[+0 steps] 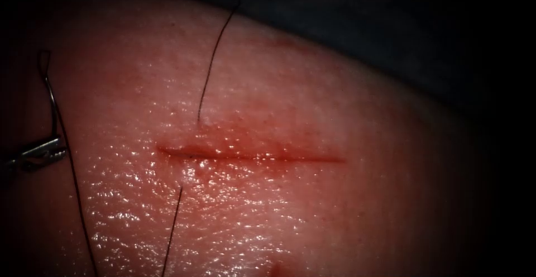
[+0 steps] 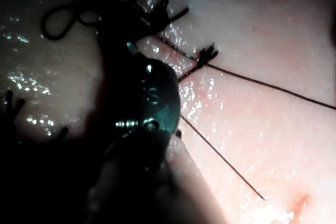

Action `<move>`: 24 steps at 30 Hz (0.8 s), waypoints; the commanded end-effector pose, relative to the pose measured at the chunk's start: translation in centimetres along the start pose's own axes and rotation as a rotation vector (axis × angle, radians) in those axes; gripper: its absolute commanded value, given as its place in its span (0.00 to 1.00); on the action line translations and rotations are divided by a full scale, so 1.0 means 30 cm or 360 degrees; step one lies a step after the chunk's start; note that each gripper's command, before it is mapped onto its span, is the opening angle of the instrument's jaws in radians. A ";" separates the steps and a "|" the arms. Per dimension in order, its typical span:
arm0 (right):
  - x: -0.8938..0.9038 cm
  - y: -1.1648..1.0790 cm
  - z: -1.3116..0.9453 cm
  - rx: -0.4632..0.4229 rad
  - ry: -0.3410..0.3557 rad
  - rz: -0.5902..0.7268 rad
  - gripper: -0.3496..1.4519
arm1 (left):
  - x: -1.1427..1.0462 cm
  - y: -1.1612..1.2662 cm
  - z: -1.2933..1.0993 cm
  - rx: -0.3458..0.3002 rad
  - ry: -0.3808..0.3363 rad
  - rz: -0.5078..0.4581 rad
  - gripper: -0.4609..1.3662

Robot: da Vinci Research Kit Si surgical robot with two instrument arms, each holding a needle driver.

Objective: Wound Closure
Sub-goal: Grasp the long suture end with the right jaws and extract the suture from the incision.

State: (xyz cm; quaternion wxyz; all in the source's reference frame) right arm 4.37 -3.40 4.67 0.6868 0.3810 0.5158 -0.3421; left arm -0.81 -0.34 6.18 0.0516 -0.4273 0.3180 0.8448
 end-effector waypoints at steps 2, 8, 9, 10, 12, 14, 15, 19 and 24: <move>0.0005 0.0003 0.0027 0.0058 0.0008 0.0005 0.00 | 0.0000 0.0000 0.0000 -0.0013 0.0000 0.0000 0.06; 0.0024 0.0021 0.0105 0.0161 0.0063 -0.0005 0.00 | -0.0001 0.0000 0.0000 -0.0013 0.0001 0.0000 0.06; 0.0028 0.0023 0.0116 0.0177 0.0078 -0.0011 0.00 | -0.0001 0.0000 0.0000 -0.0013 0.0001 0.0000 0.06; 0.0032 0.0025 0.0126 0.0195 0.0083 -0.0005 0.00 | -0.0001 0.0000 0.0000 -0.0013 0.0001 0.0000 0.06; 0.0039 0.0031 0.0146 0.0236 0.0085 -0.0015 0.00 | -0.0001 -0.0001 -0.0001 -0.0013 0.0001 0.0000 0.06; 0.0042 0.0034 0.0150 0.0244 0.0081 -0.0005 0.00 | -0.0001 -0.0001 -0.0001 -0.0013 0.0002 0.0000 0.06; 0.0042 0.0033 0.0149 0.0245 0.0080 -0.0011 0.00 | -0.0001 -0.0001 -0.0001 -0.0013 0.0002 0.0000 0.06; 0.0041 0.0032 0.0151 0.0243 0.0087 -0.0006 0.00 | -0.0001 -0.0001 -0.0001 -0.0013 0.0002 0.0000 0.06; 0.0031 0.0057 0.0109 0.0048 0.0098 0.0125 0.67 | -0.0002 -0.0001 -0.0002 -0.0014 0.0002 0.0000 0.06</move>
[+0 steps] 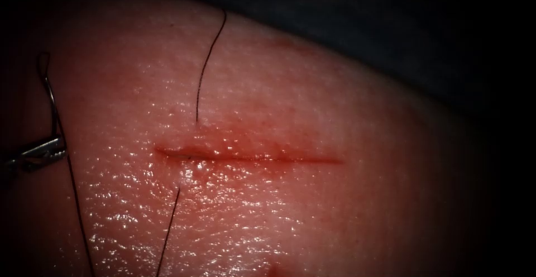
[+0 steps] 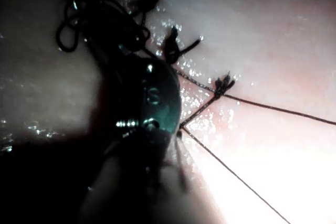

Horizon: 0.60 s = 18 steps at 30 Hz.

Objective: Wound Closure
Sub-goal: Grasp the long suture end with the right jaws and extract the suture from the incision.

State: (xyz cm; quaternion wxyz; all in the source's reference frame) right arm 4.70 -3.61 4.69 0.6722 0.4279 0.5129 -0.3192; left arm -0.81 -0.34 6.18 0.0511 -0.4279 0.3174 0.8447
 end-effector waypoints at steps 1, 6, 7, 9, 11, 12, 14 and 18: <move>0.0004 -0.0001 -0.0017 -0.0138 0.0011 0.0019 0.82 | 0.0000 -0.0001 -0.0001 -0.0012 0.0000 0.0000 0.06; 0.0020 0.0012 -0.0147 -0.0508 0.0068 0.0147 0.99 | 0.0001 0.0000 0.0000 -0.0011 0.0000 0.0000 0.06; 0.0028 0.0013 -0.0189 -0.0562 0.0079 0.0136 0.99 | 0.0001 0.0000 0.0000 -0.0011 0.0000 0.0000 0.06; 0.0044 0.0012 -0.0268 -0.0649 0.0081 0.0111 0.99 | 0.0001 0.0000 0.0000 -0.0011 0.0000 0.0000 0.06; 0.0060 0.0009 -0.0336 -0.0718 0.0076 0.0087 0.99 | 0.0001 0.0000 0.0000 -0.0011 0.0000 0.0000 0.06; 0.0064 0.0007 -0.0358 -0.0744 0.0071 0.0072 1.00 | 0.0001 0.0000 0.0000 -0.0011 0.0000 0.0000 0.06; 0.0079 0.0000 -0.0446 -0.0861 0.0063 0.0043 0.99 | 0.0001 0.0000 0.0000 -0.0011 0.0000 0.0000 0.06; 0.0082 -0.0029 -0.0578 -0.1011 -0.0003 -0.0005 1.00 | 0.0001 0.0000 0.0000 -0.0011 0.0000 0.0000 0.06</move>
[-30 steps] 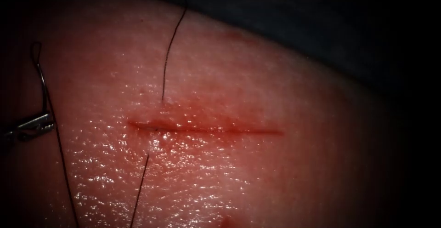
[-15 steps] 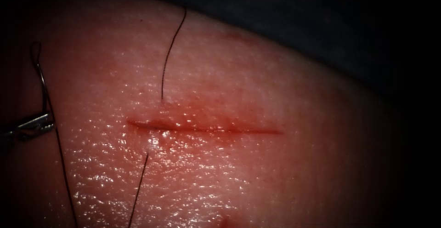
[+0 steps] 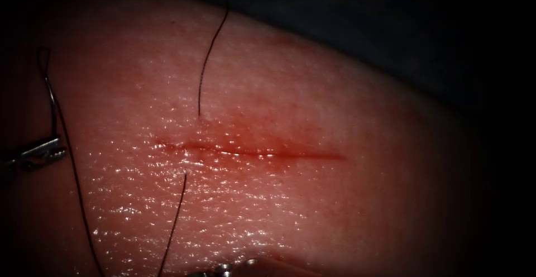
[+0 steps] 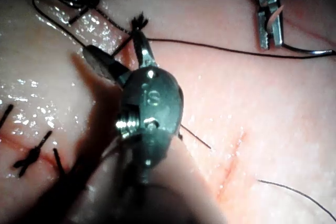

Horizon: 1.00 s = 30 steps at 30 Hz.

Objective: Wound Closure
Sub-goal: Grasp the long suture end with the right jaws and extract the suture from the incision.

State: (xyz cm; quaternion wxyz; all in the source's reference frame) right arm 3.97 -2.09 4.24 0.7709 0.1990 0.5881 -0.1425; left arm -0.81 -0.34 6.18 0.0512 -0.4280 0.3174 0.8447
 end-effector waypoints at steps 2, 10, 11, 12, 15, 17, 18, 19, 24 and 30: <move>-0.0005 0.0017 -0.0048 -0.0067 -0.0027 -0.0011 0.99 | 0.0000 0.0000 0.0000 -0.0011 0.0000 0.0000 0.06; -0.0056 0.0069 -0.0181 -0.0287 -0.0033 -0.0075 0.98 | 0.0002 0.0002 0.0002 -0.0010 -0.0002 0.0000 0.06; -0.0070 0.0079 -0.0187 -0.0326 -0.0047 -0.0085 0.98 | 0.0003 0.0002 0.0003 -0.0014 -0.0003 0.0001 0.06; -0.0082 0.0086 -0.0189 -0.0355 -0.0064 -0.0091 0.98 | 0.0003 0.0003 0.0003 -0.0013 -0.0003 0.0001 0.06; -0.0137 0.0107 -0.0185 -0.0420 -0.0129 -0.0148 0.99 | 0.0004 0.0003 0.0004 -0.0013 -0.0002 0.0001 0.06; -0.0173 0.0113 -0.0186 -0.0439 -0.0147 -0.0156 0.99 | 0.0003 0.0003 0.0003 -0.0013 -0.0002 0.0001 0.06; -0.0185 0.0114 -0.0187 -0.0446 -0.0154 -0.0157 0.99 | 0.0003 0.0003 0.0003 -0.0013 -0.0002 0.0001 0.06; -0.0220 0.0115 -0.0193 -0.0467 -0.0174 -0.0169 0.99 | 0.0003 0.0002 0.0003 -0.0014 -0.0001 0.0001 0.06; -0.0291 0.0113 -0.0219 -0.0515 -0.0213 -0.0168 0.99 | 0.0002 0.0002 0.0002 -0.0014 -0.0001 0.0000 0.06; -0.0350 0.0125 -0.0236 -0.0580 -0.0277 -0.0263 0.98 | 0.0003 0.0003 0.0004 -0.0013 -0.0002 0.0000 0.06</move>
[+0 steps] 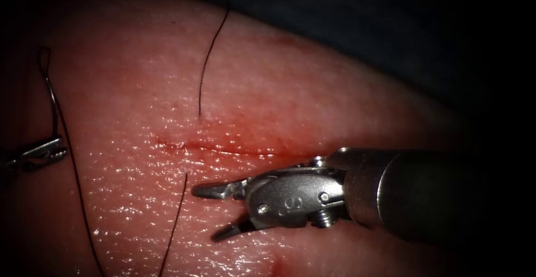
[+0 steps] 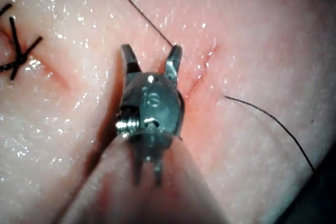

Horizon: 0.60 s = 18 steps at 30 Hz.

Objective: Wound Closure
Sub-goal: Grasp the long suture end with the right jaws and extract the suture from the incision.

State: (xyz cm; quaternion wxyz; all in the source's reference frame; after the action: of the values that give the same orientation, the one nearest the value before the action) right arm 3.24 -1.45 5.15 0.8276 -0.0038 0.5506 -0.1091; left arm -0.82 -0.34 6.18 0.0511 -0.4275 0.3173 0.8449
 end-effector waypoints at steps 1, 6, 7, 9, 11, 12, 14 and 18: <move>-0.0008 0.0003 0.0010 -0.0024 -0.0010 -0.0029 0.98 | 0.0001 0.0000 0.0001 -0.0013 0.0000 0.0000 0.06; -0.0043 -0.0006 0.0059 -0.0073 -0.0048 -0.0091 0.97 | 0.0000 0.0001 0.0001 -0.0013 0.0000 0.0000 0.06; -0.0050 -0.0008 0.0068 -0.0081 -0.0054 -0.0093 0.97 | 0.0000 0.0001 0.0001 -0.0013 0.0000 0.0000 0.06; -0.0065 -0.0009 0.0090 -0.0094 -0.0065 -0.0100 0.96 | 0.0000 0.0001 0.0001 -0.0013 0.0000 0.0000 0.06; -0.0073 -0.0009 0.0102 -0.0101 -0.0070 -0.0103 0.95 | 0.0000 0.0001 0.0001 -0.0013 0.0000 0.0000 0.06; -0.0076 -0.0008 0.0109 -0.0105 -0.0074 -0.0104 0.95 | 0.0000 0.0001 0.0001 -0.0013 0.0000 0.0000 0.06; -0.0081 -0.0006 0.0124 -0.0099 -0.0068 -0.0105 0.94 | 0.0000 0.0001 0.0001 -0.0013 0.0000 0.0000 0.06; -0.0089 0.0006 0.0165 -0.0107 -0.0074 -0.0104 0.97 | 0.0000 0.0001 0.0001 -0.0013 0.0000 0.0000 0.06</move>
State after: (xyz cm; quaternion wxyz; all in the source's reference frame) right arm 3.62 -1.43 5.60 0.8351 -0.0537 0.5348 -0.1174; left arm -0.82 -0.34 6.18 0.0511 -0.4276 0.3173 0.8449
